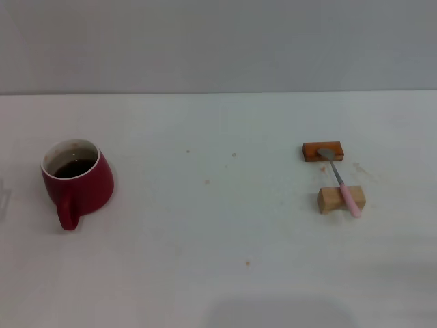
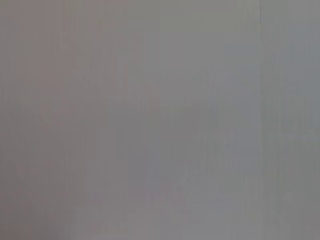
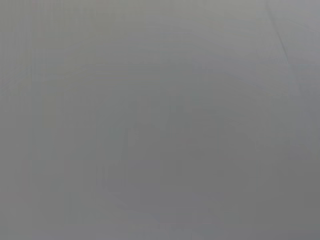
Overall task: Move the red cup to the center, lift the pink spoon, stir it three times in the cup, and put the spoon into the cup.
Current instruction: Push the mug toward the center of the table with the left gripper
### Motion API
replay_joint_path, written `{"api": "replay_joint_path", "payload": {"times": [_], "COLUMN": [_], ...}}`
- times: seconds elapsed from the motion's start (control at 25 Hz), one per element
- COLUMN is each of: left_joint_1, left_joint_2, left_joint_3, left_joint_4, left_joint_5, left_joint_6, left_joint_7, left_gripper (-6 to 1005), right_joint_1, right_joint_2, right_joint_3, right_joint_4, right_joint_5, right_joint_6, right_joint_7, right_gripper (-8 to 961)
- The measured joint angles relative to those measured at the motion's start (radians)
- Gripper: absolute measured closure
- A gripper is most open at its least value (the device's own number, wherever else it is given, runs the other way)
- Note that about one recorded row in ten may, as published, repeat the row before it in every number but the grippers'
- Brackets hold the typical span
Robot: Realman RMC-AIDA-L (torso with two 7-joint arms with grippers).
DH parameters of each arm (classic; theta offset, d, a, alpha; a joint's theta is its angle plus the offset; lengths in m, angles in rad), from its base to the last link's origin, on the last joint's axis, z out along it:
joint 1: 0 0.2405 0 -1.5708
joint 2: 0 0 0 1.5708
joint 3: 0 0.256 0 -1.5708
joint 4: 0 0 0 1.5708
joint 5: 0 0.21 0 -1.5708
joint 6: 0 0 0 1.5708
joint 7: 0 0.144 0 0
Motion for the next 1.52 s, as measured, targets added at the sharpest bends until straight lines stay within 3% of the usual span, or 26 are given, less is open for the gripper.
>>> {"api": "replay_joint_path", "payload": {"times": [0.76, 1.12, 1.52], "left_joint_1": [-0.004, -0.055, -0.112], "left_joint_2": [0.001, 0.004, 0.008], "left_joint_3": [0.039, 0.044, 0.057], "left_joint_4": [0.01, 0.053, 0.093], "left_joint_5": [-0.003, 0.004, 0.013], "left_joint_6": [-0.022, -0.081, -0.13], "left_joint_7": [0.017, 0.026, 0.029], "left_gripper": [278, 338, 847], "right_joint_1": [0.0, -0.005, -0.011], "right_joint_2": [0.0, 0.0, 0.0], "right_joint_3": [-0.003, -0.011, -0.011], "right_joint_4": [0.006, 0.006, 0.006], "right_joint_5": [0.0, 0.0, 0.0], "right_joint_6": [-0.002, -0.013, -0.015], "right_joint_7": [0.0, 0.0, 0.0], "right_gripper": [197, 197, 197]}}
